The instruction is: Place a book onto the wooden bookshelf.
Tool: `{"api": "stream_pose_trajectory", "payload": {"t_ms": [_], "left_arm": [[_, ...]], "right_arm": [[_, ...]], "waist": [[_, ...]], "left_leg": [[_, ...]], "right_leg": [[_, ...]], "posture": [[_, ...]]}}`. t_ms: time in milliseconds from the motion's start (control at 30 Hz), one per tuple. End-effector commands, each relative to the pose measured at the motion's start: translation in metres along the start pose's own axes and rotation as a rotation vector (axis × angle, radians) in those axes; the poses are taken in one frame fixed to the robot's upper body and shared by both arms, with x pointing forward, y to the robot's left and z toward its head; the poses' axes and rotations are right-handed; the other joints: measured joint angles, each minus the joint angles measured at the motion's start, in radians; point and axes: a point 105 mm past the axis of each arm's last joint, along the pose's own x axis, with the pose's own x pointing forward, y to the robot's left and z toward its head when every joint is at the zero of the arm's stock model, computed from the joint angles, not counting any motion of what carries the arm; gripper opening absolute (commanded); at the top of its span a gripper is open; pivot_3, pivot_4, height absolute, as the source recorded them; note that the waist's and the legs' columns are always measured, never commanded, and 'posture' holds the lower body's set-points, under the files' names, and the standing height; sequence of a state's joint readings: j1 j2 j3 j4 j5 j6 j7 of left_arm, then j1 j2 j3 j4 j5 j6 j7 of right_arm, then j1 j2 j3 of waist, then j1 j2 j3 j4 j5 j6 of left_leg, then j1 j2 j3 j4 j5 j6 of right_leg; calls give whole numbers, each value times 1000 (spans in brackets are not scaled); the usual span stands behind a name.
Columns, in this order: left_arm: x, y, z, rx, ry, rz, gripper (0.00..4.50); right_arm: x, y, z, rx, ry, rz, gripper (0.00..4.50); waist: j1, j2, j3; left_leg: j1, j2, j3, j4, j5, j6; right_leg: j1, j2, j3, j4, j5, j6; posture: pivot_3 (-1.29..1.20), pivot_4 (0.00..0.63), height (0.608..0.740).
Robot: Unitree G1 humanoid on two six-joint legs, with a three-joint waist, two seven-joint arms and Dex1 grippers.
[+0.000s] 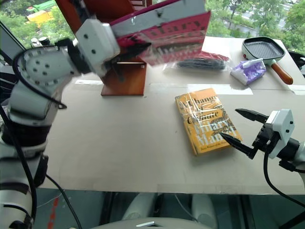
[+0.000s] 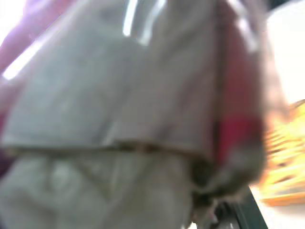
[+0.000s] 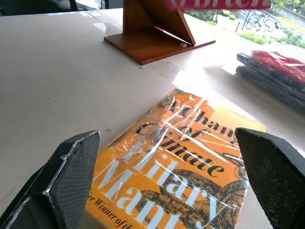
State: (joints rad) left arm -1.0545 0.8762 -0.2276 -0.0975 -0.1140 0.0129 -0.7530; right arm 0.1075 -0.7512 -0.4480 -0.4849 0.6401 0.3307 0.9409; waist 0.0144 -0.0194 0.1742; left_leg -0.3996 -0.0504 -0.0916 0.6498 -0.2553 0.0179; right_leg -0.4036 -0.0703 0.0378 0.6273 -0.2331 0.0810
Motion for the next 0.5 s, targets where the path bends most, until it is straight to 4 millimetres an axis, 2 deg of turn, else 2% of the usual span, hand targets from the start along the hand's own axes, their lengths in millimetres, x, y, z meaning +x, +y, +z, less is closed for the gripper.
{"api": "stream_pose_trajectory", "payload": {"t_ms": [33, 67, 133, 167, 200, 300, 400, 467, 500], "left_arm": [[1, 44, 18, 234, 71, -27, 142], [2, 52, 22, 254, 91, -56, 142], [-3, 63, 11, 234, 215, -134, 142], [-8, 64, 1, 255, 291, -185, 142], [-14, 69, -12, 198, 398, -217, 142], [-28, 81, -33, 147, 588, -253, 142], [-43, 83, -52, 160, 779, -319, 142], [-53, 76, -66, 181, 881, -388, 142], [-52, 75, -71, 196, 904, -393, 142]], "right_arm": [[-5, -14, 18, -75, -38, -39, 4500], [-6, -18, 20, -87, -39, -50, 4500], [-4, -27, 27, -108, -53, -69, 4500], [-3, -31, 29, -114, -63, -73, 4500], [-2, -38, 29, -123, -72, -79, 4500], [3, -47, 28, -140, -78, -69, 4500], [8, -56, 32, -159, -109, -65, 4500], [12, -61, 36, -169, -137, -64, 4500], [14, -63, 38, -173, -152, -63, 4500]], "waist": [[0, 0, 0], [-1, -1, 0], [-3, 0, 1], [-7, 2, 1], [-14, 3, 1], [-31, 4, 3], [-41, 2, 10], [-47, 2, 11], [-50, 2, 11]], "left_leg": [[0, 0, 0, 0, 0, 0], [0, 0, 0, -1, 0, 0], [-4, -1, 2, 0, -1, 1], [-5, -2, 3, 0, -1, 1], [-5, -2, 3, 0, -1, 1], [-5, -4, 5, 0, -1, 2], [-5, -4, 5, 2, -1, 2], [-5, -4, 5, 3, -1, 2], [-5, -3, 5, 4, -1, 2]], "right_leg": [[0, 0, 0, 0, 0, 0], [0, 0, 0, 0, 0, 0], [-3, 0, -2, 0, -1, 1], [-4, 0, -2, 1, -1, 2], [-5, 0, -1, 1, -1, 2], [-6, 0, -1, 6, -2, 3], [-8, 0, 0, 12, -3, 4], [-8, 0, 1, 14, -3, 4], [-8, 0, 1, 14, -4, 4]], "posture": [[0, 150, 740], [0, 150, 740], [0, 150, 740], [0, 150, 740], [0, 150, 740], [0, 150, 740], [0, 150, 740], [0, 150, 740], [0, 150, 740]]}}
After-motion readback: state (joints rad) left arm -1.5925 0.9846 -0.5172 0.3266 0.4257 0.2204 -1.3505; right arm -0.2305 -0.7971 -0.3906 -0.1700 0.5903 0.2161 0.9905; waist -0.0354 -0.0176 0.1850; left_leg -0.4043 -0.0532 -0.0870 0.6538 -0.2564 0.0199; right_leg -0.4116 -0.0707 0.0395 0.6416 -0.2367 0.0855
